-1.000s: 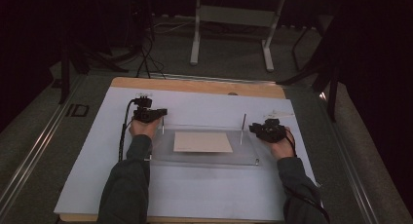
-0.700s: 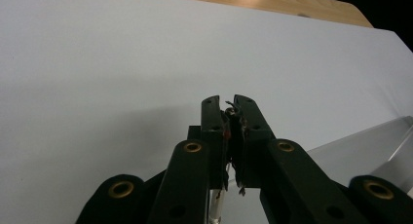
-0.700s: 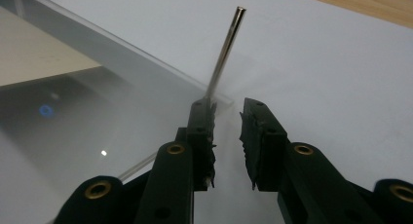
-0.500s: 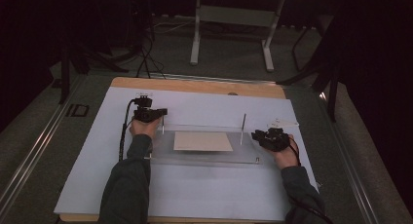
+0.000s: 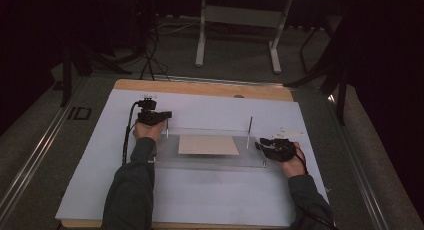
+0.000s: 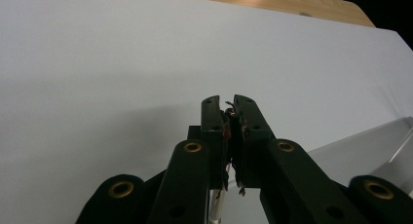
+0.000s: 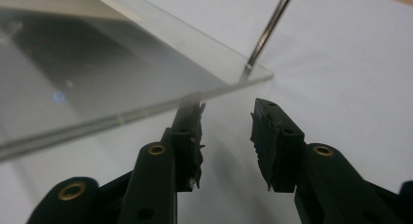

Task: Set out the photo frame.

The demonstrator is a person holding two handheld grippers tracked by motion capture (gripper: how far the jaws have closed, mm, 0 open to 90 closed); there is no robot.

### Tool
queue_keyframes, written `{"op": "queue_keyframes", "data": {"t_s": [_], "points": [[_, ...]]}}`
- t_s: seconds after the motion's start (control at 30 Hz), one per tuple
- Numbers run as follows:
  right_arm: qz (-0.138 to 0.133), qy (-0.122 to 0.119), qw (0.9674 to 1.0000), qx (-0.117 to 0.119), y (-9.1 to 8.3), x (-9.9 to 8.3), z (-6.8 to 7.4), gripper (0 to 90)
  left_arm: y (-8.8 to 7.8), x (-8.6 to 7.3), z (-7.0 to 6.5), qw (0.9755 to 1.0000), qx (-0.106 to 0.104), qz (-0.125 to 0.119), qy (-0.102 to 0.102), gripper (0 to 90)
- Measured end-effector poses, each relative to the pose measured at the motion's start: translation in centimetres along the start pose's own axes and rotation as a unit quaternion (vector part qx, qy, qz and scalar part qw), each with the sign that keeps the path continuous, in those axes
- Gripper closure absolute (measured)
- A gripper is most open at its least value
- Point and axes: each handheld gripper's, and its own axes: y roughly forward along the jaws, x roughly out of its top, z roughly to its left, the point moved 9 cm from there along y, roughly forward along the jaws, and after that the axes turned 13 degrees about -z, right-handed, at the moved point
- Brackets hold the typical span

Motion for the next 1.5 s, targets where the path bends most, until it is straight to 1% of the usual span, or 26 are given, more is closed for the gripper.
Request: {"op": "queue_keyframes", "data": {"t_s": [0.1, 0.2, 0.23, 0.4, 0.5, 0.53, 0.57, 0.63, 0.67, 0.7, 0.83, 0.9, 0.97, 1.0, 1.13, 1.23, 1.33, 1.37, 1.43, 1.5], "points": [[-0.001, -0.005, 1.0000, 0.001, 0.1, 0.1, 0.1, 61.9, 0.0, 0.0, 0.0, 1.0000, 0.000, 0.000, 0.000, 84.7], [-0.003, -0.008, 1.0000, 0.004, 0.2, 0.1, 0.1, 59.5, 0.0, 0.0, 0.0, 1.0000, -0.002, 0.001, -0.002, 84.7], [-0.004, -0.010, 0.9999, 0.005, 0.2, 0.1, 0.2, 57.4, 0.0, 0.0, 0.0, 1.0000, -0.003, 0.002, -0.002, 84.7], [-0.013, -0.023, 0.9995, 0.018, 0.3, 0.3, 0.5, 55.0, 0.1, 0.0, 0.1, 1.0000, -0.002, 0.005, -0.005, 84.6], [-0.018, -0.026, 0.9992, 0.025, 0.4, 0.4, 0.8, 54.3, 0.1, 0.0, 0.1, 1.0000, -0.002, 0.005, -0.005, 84.6], [-0.027, -0.039, 0.9985, 0.028, 0.4, 0.7, 1.0, 49.9, 0.1, 0.1, 0.1, 0.9999, -0.007, 0.006, -0.012, 84.4], [-0.031, -0.046, 0.9980, 0.030, 0.4, 0.8, 1.2, 49.6, 0.1, 0.1, 0.1, 0.9998, -0.009, 0.006, -0.015, 84.3], [-0.038, -0.051, 0.9973, 0.036, 0.5, 1.0, 1.5, 48.3, 0.1, 0.1, 0.2, 0.9998, -0.009, 0.009, -0.016, 84.2], [-0.038, -0.051, 0.9973, 0.036, 0.5, 1.0, 1.5, 48.3, 0.1, 0.1, 0.2, 0.9998, -0.009, 0.009, -0.016, 84.2], [-0.041, -0.056, 0.9970, 0.034, 0.6, 1.2, 1.5, 47.6, 0.1, 0.1, 0.1, 0.9997, -0.009, 0.009, -0.018, 84.2], [-0.056, -0.044, 0.9969, 0.033, 0.8, 1.5, 1.4, 47.1, 0.2, 0.1, 0.2, 0.9997, -0.009, 0.010, -0.021, 84.2], [-0.058, -0.046, 0.9968, 0.031, 0.8, 1.6, 1.3, 45.7, 0.2, 0.1, 0.2, 0.9997, -0.009, 0.010, -0.021, 84.3], [-0.061, -0.055, 0.9963, 0.026, 1.0, 1.7, 1.4, 41.4, 0.2, 0.1, 0.2, 0.9997, -0.008, 0.011, -0.018, 84.3], [-0.063, -0.056, 0.9961, 0.026, 1.1, 1.8, 1.4, 40.8, 0.2, 0.1, 0.2, 0.9997, -0.008, 0.011, -0.018, 84.3], [-0.066, -0.055, 0.9959, 0.028, 1.3, 1.8, 1.6, 41.5, 0.2, 0.1, 0.2, 0.9996, -0.011, 0.014, -0.023, 84.0], [-0.067, -0.058, 0.9957, 0.028, 1.3, 1.8, 1.6, 41.5, 0.2, 0.1, 0.2, 0.9997, -0.009, 0.018, -0.015, 84.0], [-0.069, -0.062, 0.9954, 0.026, 1.3, 1.9, 1.6, 41.1, 0.3, 0.1, 0.2, 0.9997, -0.006, 0.017, -0.014, 84.0], [-0.073, -0.062, 0.9947, 0.036, 1.5, 2.1, 2.0, 41.3, 0.3, 0.1, 0.2, 0.9997, -0.006, 0.017, -0.014, 84.0], [-0.075, -0.065, 0.9942, 0.042, 1.6, 2.4, 2.5, 43.0, 0.3, 0.2, 0.2, 0.9997, -0.006, 0.017, -0.015, 84.0], [-0.074, -0.066, 0.9942, 0.042, 1.6, 2.4, 2.6, 43.1, 0.3, 0.2, 0.2, 0.9997, -0.005, 0.016, -0.015, 83.8]]}}
